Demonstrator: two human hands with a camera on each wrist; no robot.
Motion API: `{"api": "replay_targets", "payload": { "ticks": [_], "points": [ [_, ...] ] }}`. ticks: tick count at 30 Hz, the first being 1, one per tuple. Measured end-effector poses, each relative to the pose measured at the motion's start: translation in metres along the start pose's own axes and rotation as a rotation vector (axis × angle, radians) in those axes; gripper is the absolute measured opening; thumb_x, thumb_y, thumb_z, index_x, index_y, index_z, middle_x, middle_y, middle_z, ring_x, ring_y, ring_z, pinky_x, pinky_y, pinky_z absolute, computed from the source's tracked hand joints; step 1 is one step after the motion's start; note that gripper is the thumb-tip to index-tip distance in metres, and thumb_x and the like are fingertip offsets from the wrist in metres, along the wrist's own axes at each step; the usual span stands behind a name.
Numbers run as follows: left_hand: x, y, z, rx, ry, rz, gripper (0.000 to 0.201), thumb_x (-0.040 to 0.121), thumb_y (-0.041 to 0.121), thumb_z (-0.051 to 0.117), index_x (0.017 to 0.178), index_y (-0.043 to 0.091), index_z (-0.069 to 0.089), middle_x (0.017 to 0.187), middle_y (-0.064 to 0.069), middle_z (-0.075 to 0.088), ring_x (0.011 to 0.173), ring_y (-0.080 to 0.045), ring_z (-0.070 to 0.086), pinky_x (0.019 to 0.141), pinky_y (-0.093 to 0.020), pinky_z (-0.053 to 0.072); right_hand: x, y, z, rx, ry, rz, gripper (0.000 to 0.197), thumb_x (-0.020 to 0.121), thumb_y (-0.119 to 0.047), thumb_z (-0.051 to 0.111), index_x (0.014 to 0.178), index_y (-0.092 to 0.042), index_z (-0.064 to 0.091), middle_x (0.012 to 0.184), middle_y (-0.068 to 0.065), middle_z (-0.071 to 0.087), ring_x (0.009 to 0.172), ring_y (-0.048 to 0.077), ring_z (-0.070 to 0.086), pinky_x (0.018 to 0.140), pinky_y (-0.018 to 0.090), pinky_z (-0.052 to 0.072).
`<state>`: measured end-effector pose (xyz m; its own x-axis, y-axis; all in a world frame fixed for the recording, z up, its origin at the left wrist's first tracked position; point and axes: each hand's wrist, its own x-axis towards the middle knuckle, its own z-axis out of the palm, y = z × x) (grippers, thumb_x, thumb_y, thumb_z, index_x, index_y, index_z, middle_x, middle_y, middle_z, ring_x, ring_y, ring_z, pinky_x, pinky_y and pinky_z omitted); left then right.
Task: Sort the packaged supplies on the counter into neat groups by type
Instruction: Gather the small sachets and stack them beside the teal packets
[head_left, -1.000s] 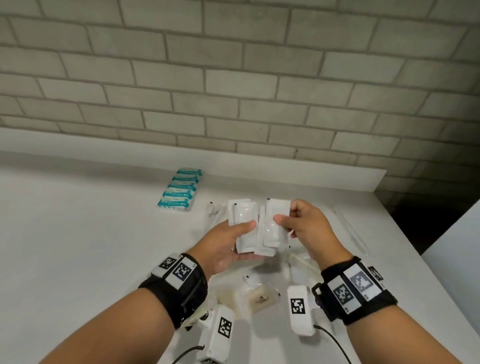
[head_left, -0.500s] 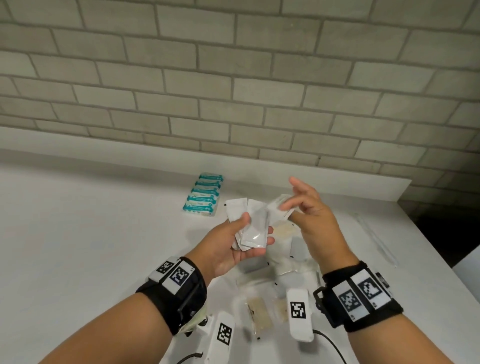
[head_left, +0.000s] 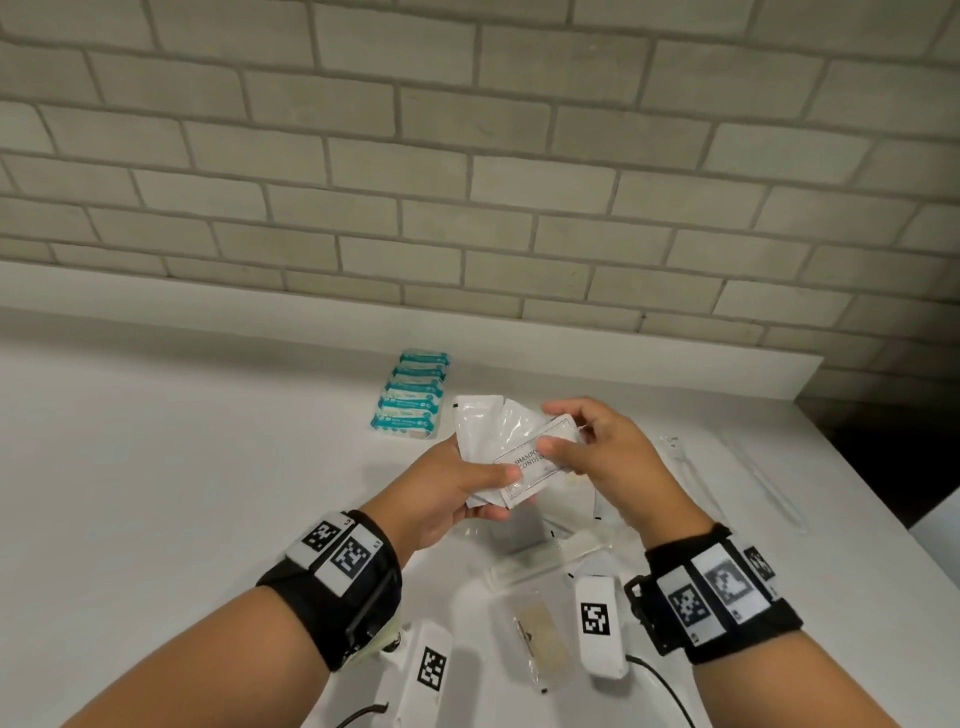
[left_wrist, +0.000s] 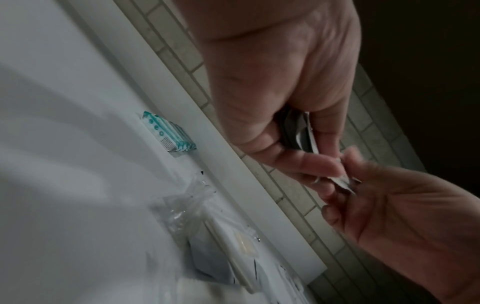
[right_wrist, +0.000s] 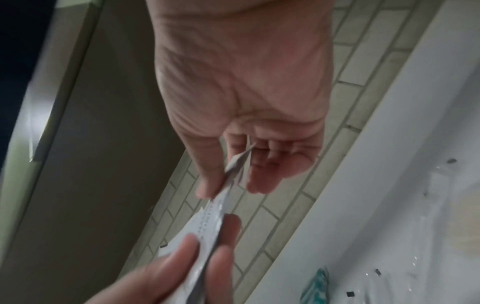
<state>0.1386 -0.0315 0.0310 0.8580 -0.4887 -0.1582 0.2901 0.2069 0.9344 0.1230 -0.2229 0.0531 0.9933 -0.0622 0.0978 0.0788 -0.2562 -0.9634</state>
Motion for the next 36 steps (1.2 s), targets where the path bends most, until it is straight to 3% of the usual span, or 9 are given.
{"api": "replay_targets", "payload": {
  "ticks": [5,11,13,16,19,24,30,33,36],
  "points": [
    [0.014,0.005,-0.007,-0.065,0.137,0.063,0.034,0.087,0.005,0.065,0.119,0.013,0.057,0.101,-0.005,0.072,0.079,-0.014,0.071,0.055,-0.023,0.055,-0.005,0.006,0.007,-0.009,0.208,0.071,0.035,0.071,-0.011,0.083,0.065,-0.016,0.049,0.063,0.006,0.056,0.057,0.019,0.051,0.053,0.03,0.041],
    [0.025,0.004,-0.004,0.021,0.113,0.051,0.027,0.088,0.01,0.066,0.114,0.011,0.062,0.097,-0.008,0.074,0.082,-0.019,0.072,0.058,-0.026,0.056,-0.011,0.003,0.018,-0.427,-0.164,0.189,0.031,0.07,-0.016,0.081,0.082,-0.026,0.055,0.082,0.001,0.065,0.064,0.016,0.062,0.057,0.029,0.05],
    [0.026,0.006,-0.002,-0.055,0.102,0.025,0.017,0.093,0.015,0.06,0.109,0.015,0.064,0.098,-0.008,0.074,0.084,-0.021,0.073,0.063,-0.029,0.059,-0.007,0.001,0.015,-0.418,-0.096,0.168,0.022,0.074,-0.013,0.077,0.078,-0.024,0.058,0.078,0.002,0.065,0.066,0.017,0.062,0.061,0.031,0.052],
    [0.029,0.007,-0.006,-0.093,0.088,0.004,0.02,0.093,0.014,0.06,0.112,0.015,0.063,0.101,-0.007,0.074,0.088,-0.023,0.072,0.068,-0.032,0.06,0.001,0.003,0.003,0.056,0.033,0.204,0.027,0.078,-0.004,0.075,0.1,-0.016,0.066,0.095,0.01,0.073,0.083,0.026,0.07,0.072,0.034,0.057],
    [0.028,0.006,-0.007,-0.003,0.044,-0.041,0.026,0.09,0.018,0.065,0.115,0.015,0.063,0.106,-0.006,0.073,0.095,-0.022,0.071,0.069,-0.032,0.06,0.01,0.003,0.002,0.294,-0.051,0.227,0.037,0.077,-0.002,0.074,0.113,-0.011,0.066,0.104,0.013,0.074,0.091,0.03,0.071,0.071,0.033,0.055],
    [0.034,0.008,-0.008,-0.108,0.09,-0.147,0.036,0.096,0.041,0.051,0.112,0.01,0.06,0.104,-0.013,0.073,0.087,-0.026,0.073,0.063,-0.028,0.06,0.018,-0.007,0.002,0.244,0.076,-0.09,0.019,0.074,0.007,0.073,0.088,-0.006,0.072,0.086,0.009,0.071,0.079,0.017,0.067,0.071,0.025,0.053],
    [0.042,0.012,-0.018,-0.216,0.237,-0.064,0.014,0.085,0.005,0.068,0.096,0.012,0.062,0.092,-0.008,0.072,0.078,-0.017,0.07,0.053,-0.021,0.053,-0.004,0.019,0.001,-0.315,-0.201,-0.086,0.04,0.074,0.003,0.076,0.08,-0.036,0.077,0.083,-0.01,0.064,0.079,0.007,0.063,0.075,0.017,0.051],
    [0.046,0.012,-0.019,-0.166,0.303,0.007,0.025,0.086,0.003,0.068,0.108,0.009,0.059,0.103,-0.011,0.069,0.085,-0.02,0.068,0.051,-0.02,0.053,-0.015,0.026,-0.006,-0.194,-0.122,0.07,0.014,0.084,-0.018,0.071,0.096,-0.027,0.07,0.092,-0.003,0.072,0.083,0.016,0.067,0.07,0.027,0.055],
    [0.048,0.009,-0.021,-0.135,0.324,0.036,0.022,0.086,0.003,0.067,0.105,0.009,0.057,0.101,-0.011,0.068,0.086,-0.02,0.068,0.052,-0.02,0.054,-0.022,0.024,-0.012,-0.05,-0.025,0.095,0.021,0.091,-0.034,0.062,0.106,-0.019,0.065,0.099,-0.002,0.074,0.091,0.018,0.07,0.078,0.035,0.055]
  ]
}}
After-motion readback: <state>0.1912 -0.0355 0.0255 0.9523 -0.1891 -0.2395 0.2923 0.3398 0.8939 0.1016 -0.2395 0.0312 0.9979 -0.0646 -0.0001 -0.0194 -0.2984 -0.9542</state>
